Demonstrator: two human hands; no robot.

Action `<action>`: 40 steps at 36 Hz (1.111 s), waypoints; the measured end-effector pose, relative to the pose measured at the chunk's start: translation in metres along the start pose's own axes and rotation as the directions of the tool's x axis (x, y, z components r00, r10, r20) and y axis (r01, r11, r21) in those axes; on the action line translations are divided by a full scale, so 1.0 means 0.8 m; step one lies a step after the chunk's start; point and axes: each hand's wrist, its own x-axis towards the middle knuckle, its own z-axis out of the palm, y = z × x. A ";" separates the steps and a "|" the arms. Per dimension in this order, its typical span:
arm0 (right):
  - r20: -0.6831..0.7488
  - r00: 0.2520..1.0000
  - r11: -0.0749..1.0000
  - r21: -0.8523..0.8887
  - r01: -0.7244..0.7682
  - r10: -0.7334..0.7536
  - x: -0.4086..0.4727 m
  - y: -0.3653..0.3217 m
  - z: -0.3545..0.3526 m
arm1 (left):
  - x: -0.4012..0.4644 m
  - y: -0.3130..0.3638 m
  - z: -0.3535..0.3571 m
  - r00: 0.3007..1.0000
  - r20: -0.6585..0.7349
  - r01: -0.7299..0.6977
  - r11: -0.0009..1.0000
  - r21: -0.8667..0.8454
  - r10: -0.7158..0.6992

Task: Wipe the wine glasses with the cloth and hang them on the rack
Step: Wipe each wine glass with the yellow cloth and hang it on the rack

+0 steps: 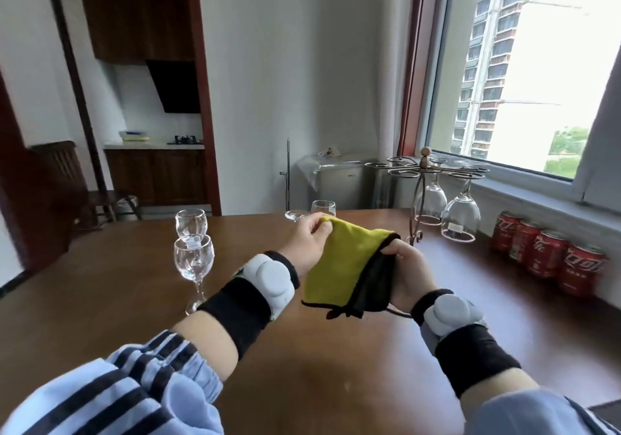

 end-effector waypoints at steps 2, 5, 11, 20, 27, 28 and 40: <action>0.070 0.997 0.998 -0.054 -0.041 0.045 0.007 0.013 0.020 | -0.006 -0.001 -0.026 0.999 -0.037 0.008 1.000 0.014 -0.008; 0.123 0.989 0.988 -0.145 -0.059 0.077 0.018 0.027 0.043 | -0.013 -0.003 -0.058 0.997 -0.072 -0.008 0.998 0.059 0.012; 0.107 0.991 0.946 -0.323 -0.036 0.074 0.047 0.056 0.080 | -0.031 -0.005 -0.116 0.993 -0.108 -0.018 0.988 0.155 0.035; 0.220 0.969 0.957 -0.286 -0.045 0.111 0.065 0.068 0.105 | -0.033 -0.015 -0.164 0.969 -0.248 0.059 0.978 0.201 -0.007; 0.118 0.977 0.967 -0.207 -0.148 0.175 0.073 0.074 0.124 | -0.043 -0.036 -0.183 0.961 -0.257 0.149 0.977 0.149 -0.108; 0.075 0.978 0.963 -0.203 -0.177 0.196 0.077 0.076 0.129 | -0.046 -0.042 -0.192 0.958 -0.263 0.158 0.977 0.142 -0.117; -0.106 0.984 0.985 -0.078 -0.152 0.143 0.137 0.091 0.143 | -0.053 -0.110 -0.254 0.860 -0.466 0.357 0.898 0.257 -0.209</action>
